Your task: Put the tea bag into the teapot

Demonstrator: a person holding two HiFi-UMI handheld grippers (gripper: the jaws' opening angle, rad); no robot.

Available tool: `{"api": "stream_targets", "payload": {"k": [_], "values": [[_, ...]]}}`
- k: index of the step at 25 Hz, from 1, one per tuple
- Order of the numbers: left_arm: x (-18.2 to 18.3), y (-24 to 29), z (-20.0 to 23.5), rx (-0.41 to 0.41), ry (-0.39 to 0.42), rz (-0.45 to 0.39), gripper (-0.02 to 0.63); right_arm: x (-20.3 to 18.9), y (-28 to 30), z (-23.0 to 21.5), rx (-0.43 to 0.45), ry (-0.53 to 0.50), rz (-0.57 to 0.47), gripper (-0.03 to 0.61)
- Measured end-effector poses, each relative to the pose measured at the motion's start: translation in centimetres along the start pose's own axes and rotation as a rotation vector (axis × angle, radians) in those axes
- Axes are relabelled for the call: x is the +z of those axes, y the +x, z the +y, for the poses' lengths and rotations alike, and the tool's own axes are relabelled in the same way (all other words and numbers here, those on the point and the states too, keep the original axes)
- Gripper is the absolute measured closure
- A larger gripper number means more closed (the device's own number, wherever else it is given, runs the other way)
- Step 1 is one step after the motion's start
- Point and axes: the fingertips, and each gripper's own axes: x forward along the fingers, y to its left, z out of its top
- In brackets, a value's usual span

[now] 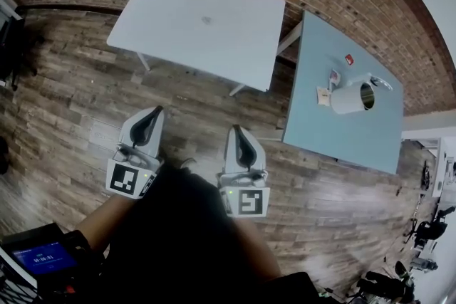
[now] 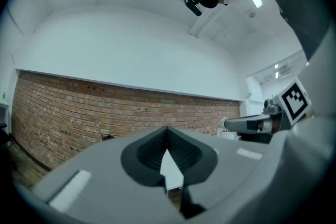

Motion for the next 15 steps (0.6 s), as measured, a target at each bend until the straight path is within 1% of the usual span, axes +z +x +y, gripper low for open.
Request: {"api": "stream_targets", "payload": {"k": [3,7,12,15], "values": [[-0.3,0.4,0.8,0.015,-0.002,-0.002,0.614,-0.6,0.5,-0.3,-0.004,0.015,0.012,0.577],[-0.9,3.0,2.3,0.013,-0.005,0.002,0.614,-1.0,3.2,-1.5,-0.016,0.009,0.014,0.577],[-0.2,4.4,2.1,0.009,-0.038,-0.027,0.614,-0.3,3.8,-2.3,-0.035,-0.014,-0.004,0.577],[-0.4,6.0,3.0,-0.001,-0.025,-0.039,0.614,0.1,5.5,-3.1,-0.044,-0.035,-0.013,0.577]]}}
